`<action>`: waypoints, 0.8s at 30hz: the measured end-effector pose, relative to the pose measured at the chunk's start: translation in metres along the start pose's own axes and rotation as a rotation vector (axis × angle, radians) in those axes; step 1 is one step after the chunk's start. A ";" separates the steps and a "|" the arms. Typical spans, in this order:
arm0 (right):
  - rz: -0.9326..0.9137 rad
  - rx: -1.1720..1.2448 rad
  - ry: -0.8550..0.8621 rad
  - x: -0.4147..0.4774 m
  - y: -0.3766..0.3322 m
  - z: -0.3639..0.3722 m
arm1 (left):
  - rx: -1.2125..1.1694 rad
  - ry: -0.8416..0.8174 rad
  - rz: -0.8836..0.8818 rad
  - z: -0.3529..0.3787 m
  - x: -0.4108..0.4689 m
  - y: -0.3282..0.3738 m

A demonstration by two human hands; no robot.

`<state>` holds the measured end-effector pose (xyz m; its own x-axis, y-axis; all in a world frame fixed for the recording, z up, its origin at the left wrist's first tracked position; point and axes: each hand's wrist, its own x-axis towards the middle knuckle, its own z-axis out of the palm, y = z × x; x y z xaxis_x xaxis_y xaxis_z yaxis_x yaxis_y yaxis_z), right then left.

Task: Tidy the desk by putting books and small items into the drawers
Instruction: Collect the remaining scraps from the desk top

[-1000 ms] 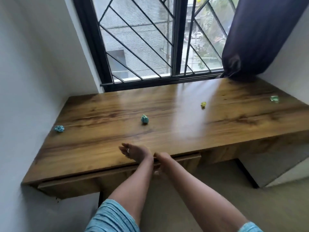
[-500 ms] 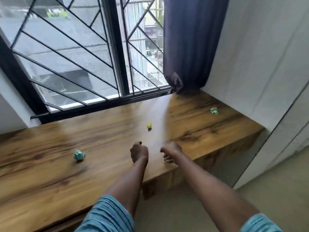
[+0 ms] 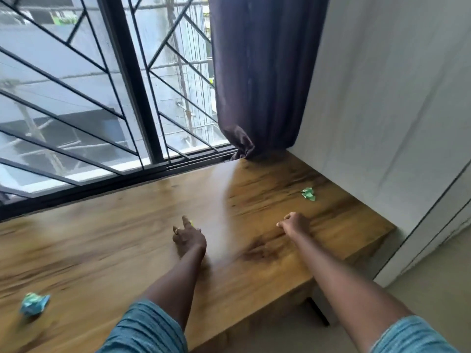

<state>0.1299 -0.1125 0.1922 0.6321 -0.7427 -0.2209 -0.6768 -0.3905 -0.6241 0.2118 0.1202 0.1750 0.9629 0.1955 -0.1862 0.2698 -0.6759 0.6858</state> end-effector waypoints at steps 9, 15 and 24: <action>-0.101 -0.439 0.161 0.115 0.004 -0.019 | -0.105 0.116 -0.047 0.064 0.047 0.049; -0.150 -0.455 0.069 0.164 0.007 -0.024 | -0.079 0.173 0.119 0.076 0.065 0.065; -0.270 -0.362 0.034 0.142 0.016 -0.017 | -0.122 0.220 0.087 0.051 0.019 0.050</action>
<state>0.2025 -0.2330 0.1638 0.7957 -0.6030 -0.0577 -0.5813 -0.7333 -0.3526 0.2438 0.0541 0.1701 0.9537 0.2996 0.0254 0.1705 -0.6088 0.7748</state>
